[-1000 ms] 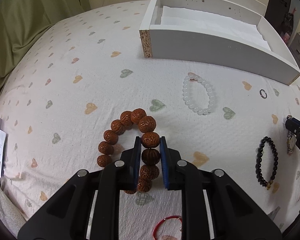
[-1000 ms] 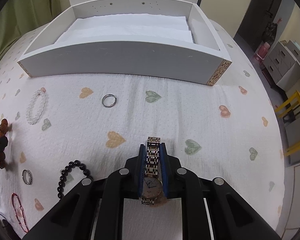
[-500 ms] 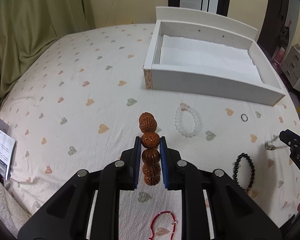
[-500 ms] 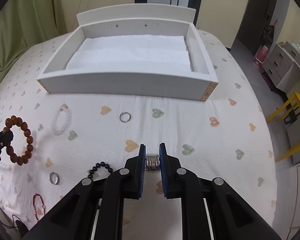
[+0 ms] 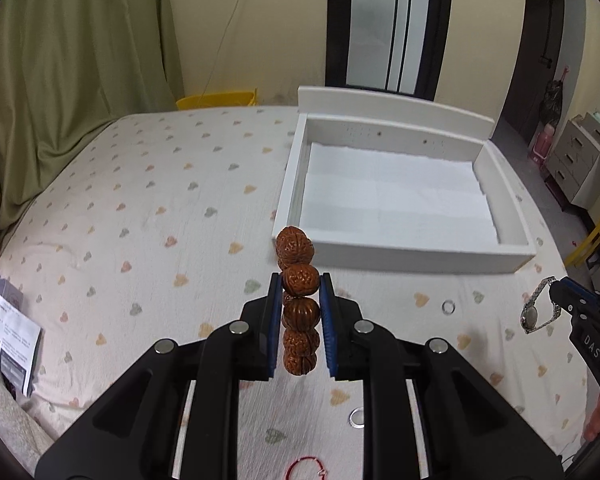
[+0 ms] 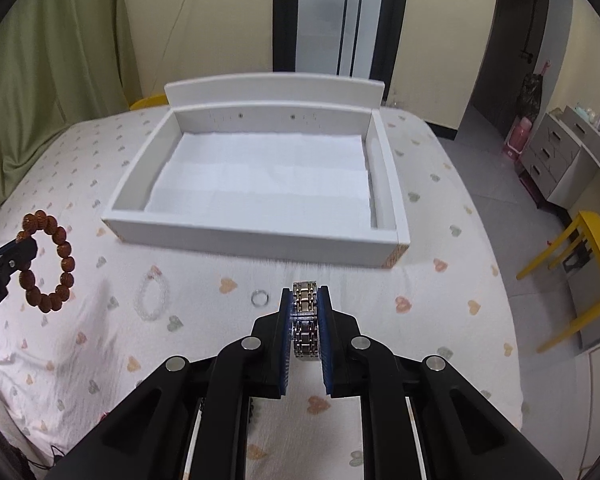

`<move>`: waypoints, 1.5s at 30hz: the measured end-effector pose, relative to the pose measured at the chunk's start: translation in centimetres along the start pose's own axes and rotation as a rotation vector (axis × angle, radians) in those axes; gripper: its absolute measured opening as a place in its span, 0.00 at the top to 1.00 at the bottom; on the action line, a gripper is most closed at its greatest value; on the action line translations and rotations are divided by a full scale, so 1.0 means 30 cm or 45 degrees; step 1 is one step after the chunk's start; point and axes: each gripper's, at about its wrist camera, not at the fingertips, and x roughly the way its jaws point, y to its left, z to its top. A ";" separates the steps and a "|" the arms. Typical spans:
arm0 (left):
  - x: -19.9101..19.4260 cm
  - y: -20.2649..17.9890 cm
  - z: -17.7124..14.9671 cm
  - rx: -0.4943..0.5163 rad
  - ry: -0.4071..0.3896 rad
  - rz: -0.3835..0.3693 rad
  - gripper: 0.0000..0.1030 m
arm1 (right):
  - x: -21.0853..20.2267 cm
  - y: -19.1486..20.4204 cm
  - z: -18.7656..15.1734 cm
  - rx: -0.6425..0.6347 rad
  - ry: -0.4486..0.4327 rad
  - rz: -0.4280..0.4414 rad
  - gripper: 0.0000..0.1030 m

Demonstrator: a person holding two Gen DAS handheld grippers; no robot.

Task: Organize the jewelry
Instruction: 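Carry the brown bracelet and silver watch with both tools over the white tray, then open both tools to drop the bracelet and watch into the tray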

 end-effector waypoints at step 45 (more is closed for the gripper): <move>0.447 -0.208 0.391 0.130 -0.005 -0.055 0.24 | 0.371 -0.081 0.392 0.015 -0.043 0.041 0.57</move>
